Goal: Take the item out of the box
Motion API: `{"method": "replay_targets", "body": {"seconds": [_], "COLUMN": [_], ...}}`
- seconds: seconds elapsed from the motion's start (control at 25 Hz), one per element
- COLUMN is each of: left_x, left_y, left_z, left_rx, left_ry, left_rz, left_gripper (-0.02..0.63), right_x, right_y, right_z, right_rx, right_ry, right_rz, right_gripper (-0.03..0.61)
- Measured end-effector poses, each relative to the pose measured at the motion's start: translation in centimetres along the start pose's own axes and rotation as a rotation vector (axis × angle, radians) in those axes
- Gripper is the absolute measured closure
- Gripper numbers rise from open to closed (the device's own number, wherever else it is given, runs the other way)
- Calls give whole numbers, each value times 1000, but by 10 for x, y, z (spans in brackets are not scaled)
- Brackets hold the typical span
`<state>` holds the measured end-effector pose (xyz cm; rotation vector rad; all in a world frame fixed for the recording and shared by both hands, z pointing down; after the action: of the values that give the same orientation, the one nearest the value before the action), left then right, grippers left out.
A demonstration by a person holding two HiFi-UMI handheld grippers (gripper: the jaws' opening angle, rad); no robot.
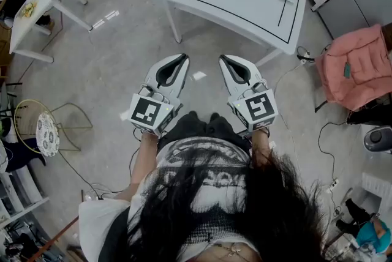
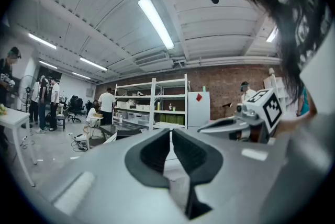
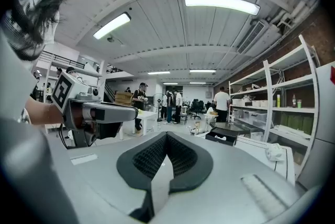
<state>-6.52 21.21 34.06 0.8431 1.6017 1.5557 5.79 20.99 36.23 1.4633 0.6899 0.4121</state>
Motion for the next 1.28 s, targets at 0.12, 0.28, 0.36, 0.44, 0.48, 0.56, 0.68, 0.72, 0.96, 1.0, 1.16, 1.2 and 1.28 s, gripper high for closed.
{"method": "replay_targets", "body": {"seconds": [0.12,0.28,0.36,0.44,0.48,0.56,0.68,0.72,0.96,1.0,1.16,1.2,1.28], "left_x": [5,9,12,15,17,20,24,26,21,19,4,-1,-11], "left_y": [0,2,2,3,3,4,7,8,17,18,20,20,21], "left_z": [-3,-12,-16,-21,-24,-30,-40,-42,-54,-55,-60,-62,-65], "left_rx": [6,1,2,1,-1,-3,-1,-3,16,20,27,27,29], "left_ry": [0,3,7,13,15,22,35,40,63,66,71,71,71], "left_rz": [-9,5,6,8,9,6,-2,-1,-13,-15,-17,-17,-17], "left_gripper": [614,614,614,614,614,614,614,614,614,614,614,614,614], "right_x": [-4,-13,-18,-24,-27,-34,-45,-47,-58,-59,-65,-68,-75], "right_y": [-2,-2,-2,-3,-3,-5,-6,-6,0,1,4,5,6], "right_z": [-5,-12,-15,-20,-23,-27,-32,-34,-30,-29,-17,-13,-3], "right_rx": [-2,-11,-16,-18,-18,-18,-19,-19,-25,-27,-33,-34,-35], "right_ry": [-4,-9,-9,-10,-10,-9,-3,0,21,23,29,29,26], "right_rz": [4,6,6,6,6,7,6,3,-29,-34,-47,-48,-47], "right_gripper": [574,574,574,574,574,574,574,574,574,574,574,574,574]}}
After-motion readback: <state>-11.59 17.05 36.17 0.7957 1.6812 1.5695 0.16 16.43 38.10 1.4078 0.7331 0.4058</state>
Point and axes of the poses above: the fingertips, and each gripper's own axes: x backward along the fingers, z to its right, y out of its underside, the point moved 3 cm from there along x, backward along the fingers, and after that the axes turned 11 degrees about -y, right-handed, at the moved point
